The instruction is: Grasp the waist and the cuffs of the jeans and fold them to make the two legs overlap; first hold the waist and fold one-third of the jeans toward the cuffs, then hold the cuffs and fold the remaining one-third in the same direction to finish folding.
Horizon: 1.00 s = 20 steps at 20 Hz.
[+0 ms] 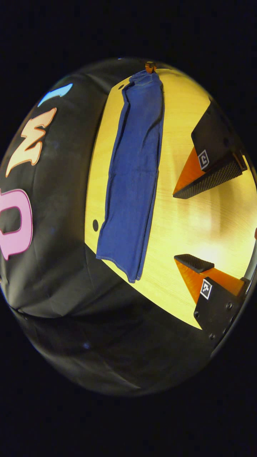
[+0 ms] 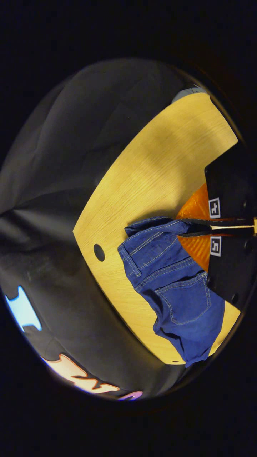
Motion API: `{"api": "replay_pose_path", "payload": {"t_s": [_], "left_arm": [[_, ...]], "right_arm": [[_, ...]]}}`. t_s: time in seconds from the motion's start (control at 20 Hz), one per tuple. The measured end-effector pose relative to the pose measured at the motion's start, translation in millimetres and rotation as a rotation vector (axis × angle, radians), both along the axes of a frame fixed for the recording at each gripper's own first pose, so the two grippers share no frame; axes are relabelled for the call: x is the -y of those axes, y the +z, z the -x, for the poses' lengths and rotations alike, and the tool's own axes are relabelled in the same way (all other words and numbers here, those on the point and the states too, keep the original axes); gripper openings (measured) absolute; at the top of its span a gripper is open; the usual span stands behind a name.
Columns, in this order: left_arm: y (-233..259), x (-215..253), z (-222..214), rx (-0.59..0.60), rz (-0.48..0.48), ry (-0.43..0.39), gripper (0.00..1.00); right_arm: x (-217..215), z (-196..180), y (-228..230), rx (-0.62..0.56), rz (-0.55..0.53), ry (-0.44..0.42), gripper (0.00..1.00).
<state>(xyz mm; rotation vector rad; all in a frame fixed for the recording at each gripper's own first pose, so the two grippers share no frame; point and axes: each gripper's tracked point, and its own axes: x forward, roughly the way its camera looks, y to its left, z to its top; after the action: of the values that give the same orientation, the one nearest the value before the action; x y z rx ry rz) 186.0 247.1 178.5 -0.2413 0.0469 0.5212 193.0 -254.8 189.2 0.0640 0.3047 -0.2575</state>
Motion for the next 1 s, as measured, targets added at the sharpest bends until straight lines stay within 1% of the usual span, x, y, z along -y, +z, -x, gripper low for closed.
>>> {"api": "replay_pose_path", "payload": {"t_s": [0.05,0.25,0.45,0.5,0.6,0.7,0.8,0.9,1.0], "left_arm": [[1.8,-0.7,-1.0,0.011,0.014,0.002,0.95],[13.1,-4.2,-3.1,0.073,0.072,0.007,0.94],[34.4,2.0,4.2,0.111,0.114,-0.015,0.94],[39.4,0.6,6.6,0.119,0.120,-0.024,0.93],[37.7,6.5,5.7,0.116,0.133,-0.043,0.92],[38.2,10.2,5.1,0.099,0.121,-0.063,0.95],[37.4,13.3,5.1,0.087,0.099,-0.096,0.94],[34.1,17.4,5.4,0.069,0.094,-0.129,0.95],[33.4,20.6,6.6,0.065,0.100,-0.165,0.94]], "right_arm": [[-3.7,3.8,6.8,0.022,0.012,-0.003,0.03],[-26.1,28.0,40.6,0.109,0.060,0.001,0.03],[-61.8,66.3,67.7,0.201,0.142,0.014,0.02],[-72.3,77.5,73.5,0.226,0.154,0.027,0.02],[-82.2,97.1,83.3,0.252,0.170,0.037,0.03],[-91.4,106.7,87.4,0.276,0.189,0.072,0.02],[-97.1,118.5,87.5,0.293,0.206,0.123,0.03],[-98.4,126.9,84.2,0.289,0.225,0.196,0.03],[-100.7,126.6,84.6,0.278,0.250,0.274,0.02]]}}
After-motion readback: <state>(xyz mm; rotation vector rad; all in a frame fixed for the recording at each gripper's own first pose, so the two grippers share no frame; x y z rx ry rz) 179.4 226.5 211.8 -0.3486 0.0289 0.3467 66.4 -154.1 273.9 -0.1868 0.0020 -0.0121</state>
